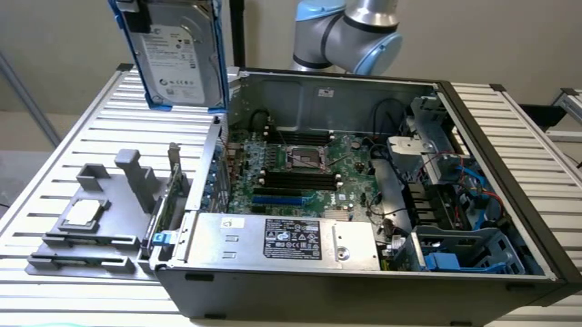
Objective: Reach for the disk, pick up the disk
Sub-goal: 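Pick up the disk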
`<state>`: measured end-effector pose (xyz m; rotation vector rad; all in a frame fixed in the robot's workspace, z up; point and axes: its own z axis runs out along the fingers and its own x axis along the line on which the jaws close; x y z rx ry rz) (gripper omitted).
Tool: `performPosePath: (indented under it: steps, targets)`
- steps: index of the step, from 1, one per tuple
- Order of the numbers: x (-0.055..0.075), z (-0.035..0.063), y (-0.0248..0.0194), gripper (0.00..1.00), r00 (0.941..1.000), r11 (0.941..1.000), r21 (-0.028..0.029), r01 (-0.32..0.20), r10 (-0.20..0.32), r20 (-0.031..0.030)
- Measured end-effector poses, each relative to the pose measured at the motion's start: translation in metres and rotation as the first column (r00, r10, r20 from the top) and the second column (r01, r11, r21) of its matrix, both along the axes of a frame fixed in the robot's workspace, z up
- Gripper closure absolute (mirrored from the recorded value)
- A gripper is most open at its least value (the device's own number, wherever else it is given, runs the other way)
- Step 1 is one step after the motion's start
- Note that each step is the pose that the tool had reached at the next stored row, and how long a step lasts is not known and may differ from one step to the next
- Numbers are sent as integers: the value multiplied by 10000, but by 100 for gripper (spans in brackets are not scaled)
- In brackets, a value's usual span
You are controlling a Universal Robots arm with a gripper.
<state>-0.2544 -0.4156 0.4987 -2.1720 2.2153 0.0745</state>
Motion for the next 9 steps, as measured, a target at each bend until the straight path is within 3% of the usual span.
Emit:
performPosePath:
  steps: [9]
  targets:
    - [411, 3, -102, 67, 10000, 10000, 2, -2, 2, -6]
